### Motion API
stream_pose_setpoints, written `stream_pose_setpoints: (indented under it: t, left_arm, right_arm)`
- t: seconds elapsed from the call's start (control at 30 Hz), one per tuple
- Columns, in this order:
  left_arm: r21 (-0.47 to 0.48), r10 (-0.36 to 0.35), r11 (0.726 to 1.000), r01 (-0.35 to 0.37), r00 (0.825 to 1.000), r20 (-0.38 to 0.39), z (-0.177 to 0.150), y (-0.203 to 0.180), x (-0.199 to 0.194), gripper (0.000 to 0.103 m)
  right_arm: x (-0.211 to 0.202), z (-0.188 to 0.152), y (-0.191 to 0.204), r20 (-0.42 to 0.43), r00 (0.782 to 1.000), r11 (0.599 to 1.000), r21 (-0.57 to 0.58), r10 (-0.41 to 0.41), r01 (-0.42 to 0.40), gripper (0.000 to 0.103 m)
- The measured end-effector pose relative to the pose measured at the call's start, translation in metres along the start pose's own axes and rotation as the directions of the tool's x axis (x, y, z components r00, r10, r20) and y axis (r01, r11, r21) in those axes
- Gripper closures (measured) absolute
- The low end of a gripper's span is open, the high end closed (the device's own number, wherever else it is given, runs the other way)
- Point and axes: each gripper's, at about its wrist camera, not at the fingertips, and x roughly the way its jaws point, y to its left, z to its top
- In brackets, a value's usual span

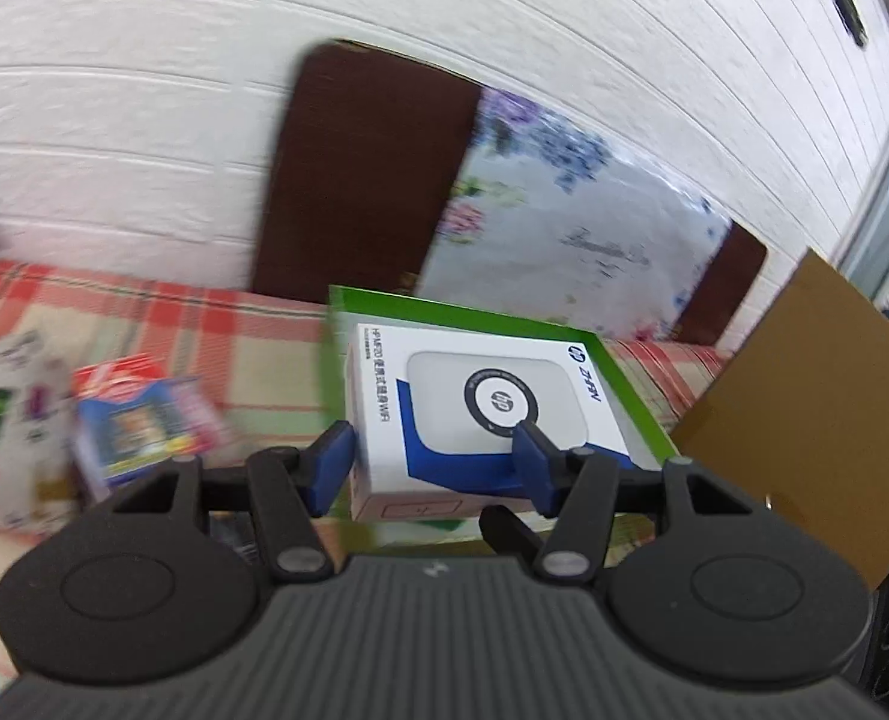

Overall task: Organize objects
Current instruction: 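Carry the HP box into the green box and open the left gripper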

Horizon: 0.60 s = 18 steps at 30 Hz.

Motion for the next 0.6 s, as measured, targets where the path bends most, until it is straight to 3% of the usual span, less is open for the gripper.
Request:
stream_pose_setpoints:
  t: [0.3,0.4,0.6]
  left_arm:
    - [0.1,-0.06,0.992,0.071,0.992,-0.112,0.001,-0.054,0.089,0.043]
    - [0.137,0.0,0.99,0.017,0.992,-0.123,-0.006,-0.062,0.105,0.042]
    - [0.182,0.041,0.983,-0.02,0.993,-0.11,-0.019,-0.061,0.095,0.042]
  right_arm:
    - [0.02,-0.031,-0.085,-0.068,0.986,0.981,0.112,-0.154,0.161,0.032]
    - [0.036,-0.038,-0.096,-0.092,0.963,0.959,0.102,-0.255,0.263,0.018]
    - [0.026,-0.047,-0.099,-0.072,0.966,0.953,0.162,-0.248,0.257,0.018]
